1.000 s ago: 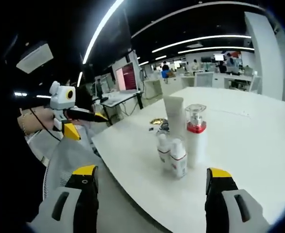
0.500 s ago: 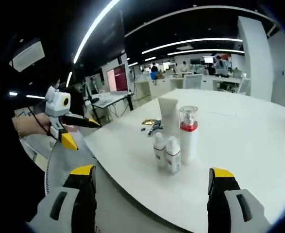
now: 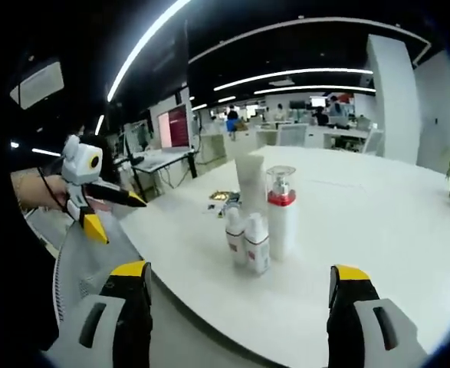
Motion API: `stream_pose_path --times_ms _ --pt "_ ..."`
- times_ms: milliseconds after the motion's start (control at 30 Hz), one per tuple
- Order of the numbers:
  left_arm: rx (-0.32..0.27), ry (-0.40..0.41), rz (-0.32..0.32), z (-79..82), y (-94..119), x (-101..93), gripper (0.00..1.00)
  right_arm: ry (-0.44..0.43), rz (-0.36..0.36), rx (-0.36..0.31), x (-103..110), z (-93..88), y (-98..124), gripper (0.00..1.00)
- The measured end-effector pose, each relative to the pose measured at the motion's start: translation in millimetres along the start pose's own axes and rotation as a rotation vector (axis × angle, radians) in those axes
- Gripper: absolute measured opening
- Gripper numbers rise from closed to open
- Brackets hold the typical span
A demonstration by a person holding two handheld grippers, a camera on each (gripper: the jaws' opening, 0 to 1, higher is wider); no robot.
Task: Arrange the skincare products in the storage area until every visible bottle or jar stands upright without overlapping.
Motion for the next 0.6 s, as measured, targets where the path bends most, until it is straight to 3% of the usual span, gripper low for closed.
stream_pose_path --times_ms 133,333,600 --pt "-0.010 0.001 0.010 10.3 -0.6 4.3 0.99 0.004 0.002 0.002 -1.6 -1.1 0.0 0.99" --pt "-0.005 0.031 0.027 18.2 -3.8 26.8 0.98 0.003 0.016 -0.007 0.4 -0.3 -0.6 0.99" --pt "0.000 0.097 0.041 28.8 -16.5 42.1 0.90 -0.007 0.027 0.001 1.4 -1.7 -0.3 0.99"
Point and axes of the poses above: the point that each gripper's makers call its tool centre point, and the gripper's own axes: y roughly backward along the fingers, x roughly to its left, z roughly out of its top, the point moved 3 cm from there along y, roughly backward along the fingers, and after that the axes turned 10 degrees about -y, right-handed, at the moved point
